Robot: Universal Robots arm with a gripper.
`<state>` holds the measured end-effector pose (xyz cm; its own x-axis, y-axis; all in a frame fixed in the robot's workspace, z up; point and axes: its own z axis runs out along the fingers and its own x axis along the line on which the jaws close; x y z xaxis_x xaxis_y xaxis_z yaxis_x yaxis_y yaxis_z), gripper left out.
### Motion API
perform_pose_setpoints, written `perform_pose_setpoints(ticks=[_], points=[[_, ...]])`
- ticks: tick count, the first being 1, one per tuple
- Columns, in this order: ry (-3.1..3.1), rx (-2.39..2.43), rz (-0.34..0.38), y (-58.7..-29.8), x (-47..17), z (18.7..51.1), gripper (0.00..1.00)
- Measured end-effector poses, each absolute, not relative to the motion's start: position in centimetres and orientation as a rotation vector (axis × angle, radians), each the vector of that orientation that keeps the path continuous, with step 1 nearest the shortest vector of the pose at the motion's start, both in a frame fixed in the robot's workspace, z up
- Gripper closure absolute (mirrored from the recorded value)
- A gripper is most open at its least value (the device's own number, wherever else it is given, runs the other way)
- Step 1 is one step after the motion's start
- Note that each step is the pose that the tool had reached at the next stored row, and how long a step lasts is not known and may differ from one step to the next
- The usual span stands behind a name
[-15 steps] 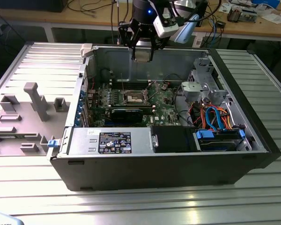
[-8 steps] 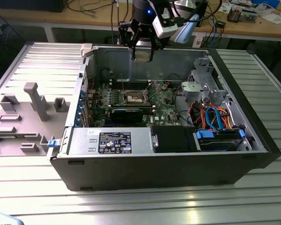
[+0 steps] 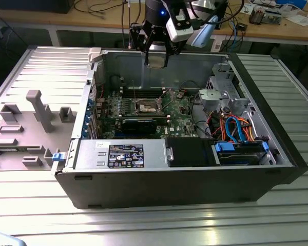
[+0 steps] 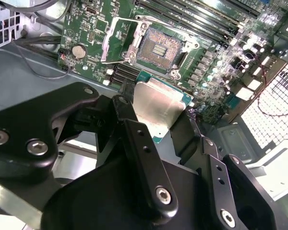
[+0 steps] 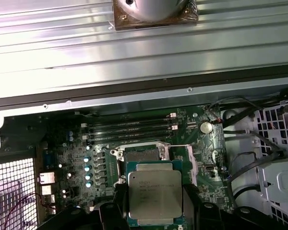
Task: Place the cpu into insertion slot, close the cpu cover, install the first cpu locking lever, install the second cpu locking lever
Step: 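Place the cpu into insertion slot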
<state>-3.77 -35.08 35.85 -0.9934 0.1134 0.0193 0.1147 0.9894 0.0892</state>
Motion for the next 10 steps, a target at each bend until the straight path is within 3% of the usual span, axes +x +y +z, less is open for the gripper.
perform_pose_setpoints(ticks=[10], points=[[-3.117, -0.240, -0.142, -35.08, -3.77, 35.85, 0.45]])
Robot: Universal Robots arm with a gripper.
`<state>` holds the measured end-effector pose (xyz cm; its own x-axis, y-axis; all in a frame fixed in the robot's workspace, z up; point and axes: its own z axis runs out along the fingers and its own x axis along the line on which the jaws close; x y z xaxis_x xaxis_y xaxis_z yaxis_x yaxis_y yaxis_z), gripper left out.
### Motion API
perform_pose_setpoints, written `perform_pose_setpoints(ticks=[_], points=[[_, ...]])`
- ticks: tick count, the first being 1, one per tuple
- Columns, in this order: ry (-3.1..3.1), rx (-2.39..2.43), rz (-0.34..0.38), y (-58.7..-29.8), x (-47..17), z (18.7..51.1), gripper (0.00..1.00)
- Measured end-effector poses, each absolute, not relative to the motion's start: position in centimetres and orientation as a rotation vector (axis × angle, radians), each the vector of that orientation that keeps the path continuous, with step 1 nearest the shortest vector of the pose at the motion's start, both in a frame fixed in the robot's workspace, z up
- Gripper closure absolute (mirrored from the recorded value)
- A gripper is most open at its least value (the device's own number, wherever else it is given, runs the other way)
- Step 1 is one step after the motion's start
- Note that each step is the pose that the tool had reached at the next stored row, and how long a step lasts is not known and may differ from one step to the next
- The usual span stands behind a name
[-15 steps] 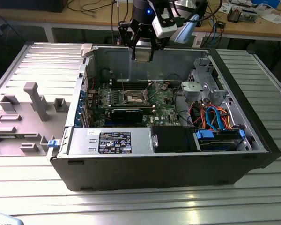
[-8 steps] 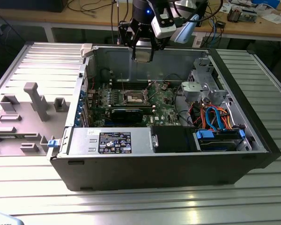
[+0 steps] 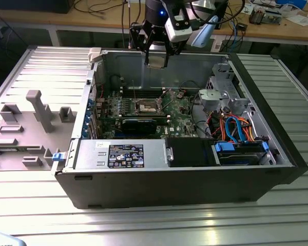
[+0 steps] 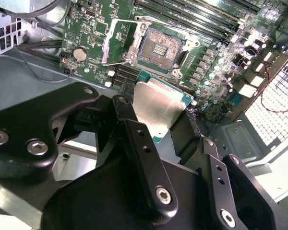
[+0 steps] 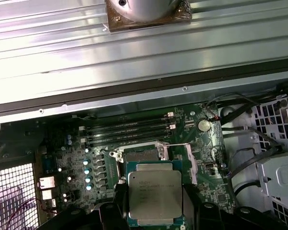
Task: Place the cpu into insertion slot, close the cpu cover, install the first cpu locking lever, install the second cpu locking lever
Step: 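Place the cpu into insertion slot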
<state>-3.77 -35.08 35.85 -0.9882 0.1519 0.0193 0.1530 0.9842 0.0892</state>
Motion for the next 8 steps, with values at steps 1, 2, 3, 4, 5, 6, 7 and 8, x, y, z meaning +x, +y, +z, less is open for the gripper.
perform_pose_setpoints(ticks=[1, 2, 3, 4, 5, 6, 7, 8], points=[[-3.117, -0.244, -0.142, -35.08, -3.77, 35.85, 0.45], [-3.116, -0.249, -0.142, -35.08, -3.77, 35.85, 0.45], [-3.116, -0.254, -0.142, -35.08, -3.77, 35.85, 0.45], [-3.116, -0.259, -0.142, -35.08, -3.77, 35.85, 0.45], [-3.115, -0.263, -0.142, -35.08, -3.77, 35.85, 0.45], [-3.115, -0.268, -0.142, -35.08, -3.77, 35.85, 0.45], [-3.115, -0.274, -0.142, -35.08, -3.77, 35.85, 0.45], [-3.115, -0.280, -0.142, -35.08, -3.77, 35.85, 0.45]])
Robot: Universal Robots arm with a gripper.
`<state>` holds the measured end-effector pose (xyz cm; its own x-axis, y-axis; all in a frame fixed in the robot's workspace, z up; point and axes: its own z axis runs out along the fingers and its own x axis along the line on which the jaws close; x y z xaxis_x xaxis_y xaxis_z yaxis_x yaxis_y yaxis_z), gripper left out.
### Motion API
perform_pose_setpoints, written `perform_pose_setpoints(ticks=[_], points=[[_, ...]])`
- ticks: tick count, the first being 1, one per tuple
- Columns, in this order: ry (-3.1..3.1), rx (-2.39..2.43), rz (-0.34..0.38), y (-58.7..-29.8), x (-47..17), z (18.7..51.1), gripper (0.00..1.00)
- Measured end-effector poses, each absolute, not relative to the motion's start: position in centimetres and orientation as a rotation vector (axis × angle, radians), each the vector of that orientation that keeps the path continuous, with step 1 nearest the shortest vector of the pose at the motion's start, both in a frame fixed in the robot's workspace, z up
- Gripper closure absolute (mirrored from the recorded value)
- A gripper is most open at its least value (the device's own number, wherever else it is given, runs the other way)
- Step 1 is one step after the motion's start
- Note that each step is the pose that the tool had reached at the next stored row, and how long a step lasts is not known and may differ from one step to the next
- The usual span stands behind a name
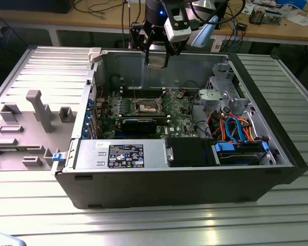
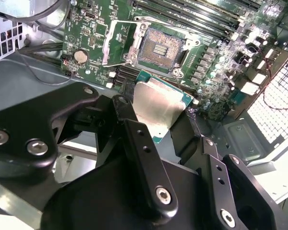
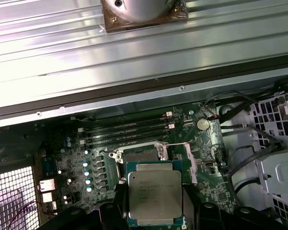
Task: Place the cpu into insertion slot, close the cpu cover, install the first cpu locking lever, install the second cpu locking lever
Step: 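Place the cpu into insertion slot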
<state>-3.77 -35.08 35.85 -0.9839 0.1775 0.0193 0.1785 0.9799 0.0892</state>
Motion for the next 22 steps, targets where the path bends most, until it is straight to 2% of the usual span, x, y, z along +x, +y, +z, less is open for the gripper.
perform_pose_setpoints(ticks=[22], points=[[-3.103, -0.424, -0.143, -35.08, -3.77, 35.84, 0.45]])
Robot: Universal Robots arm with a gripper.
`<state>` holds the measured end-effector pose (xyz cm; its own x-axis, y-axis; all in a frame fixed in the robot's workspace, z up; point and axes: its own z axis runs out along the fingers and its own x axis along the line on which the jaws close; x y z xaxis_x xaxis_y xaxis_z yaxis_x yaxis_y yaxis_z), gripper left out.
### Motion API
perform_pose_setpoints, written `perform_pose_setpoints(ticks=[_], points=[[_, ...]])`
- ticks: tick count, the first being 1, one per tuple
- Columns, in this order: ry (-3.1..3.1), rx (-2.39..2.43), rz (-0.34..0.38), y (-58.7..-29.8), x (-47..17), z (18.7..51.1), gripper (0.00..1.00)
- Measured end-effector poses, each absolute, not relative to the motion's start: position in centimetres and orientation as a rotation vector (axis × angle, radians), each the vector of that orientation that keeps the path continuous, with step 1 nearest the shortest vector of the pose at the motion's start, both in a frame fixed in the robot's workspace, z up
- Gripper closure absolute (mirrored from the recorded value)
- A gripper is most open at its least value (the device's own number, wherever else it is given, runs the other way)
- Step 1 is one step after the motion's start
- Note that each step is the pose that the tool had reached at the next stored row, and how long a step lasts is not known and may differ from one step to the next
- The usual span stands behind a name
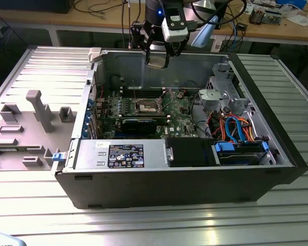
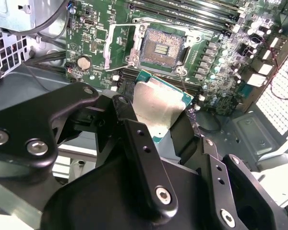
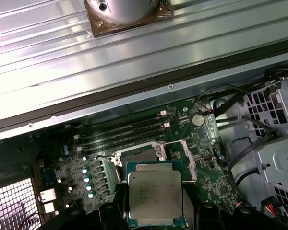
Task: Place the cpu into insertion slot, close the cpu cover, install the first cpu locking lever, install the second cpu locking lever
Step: 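Place the cpu into insertion slot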
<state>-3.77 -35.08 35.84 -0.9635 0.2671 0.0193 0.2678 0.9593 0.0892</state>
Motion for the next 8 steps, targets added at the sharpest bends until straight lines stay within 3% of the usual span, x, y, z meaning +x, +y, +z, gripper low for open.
perform_pose_setpoints(ticks=[8], points=[[-3.098, -0.462, -0.143, -35.08, -3.77, 35.83, 0.45]])
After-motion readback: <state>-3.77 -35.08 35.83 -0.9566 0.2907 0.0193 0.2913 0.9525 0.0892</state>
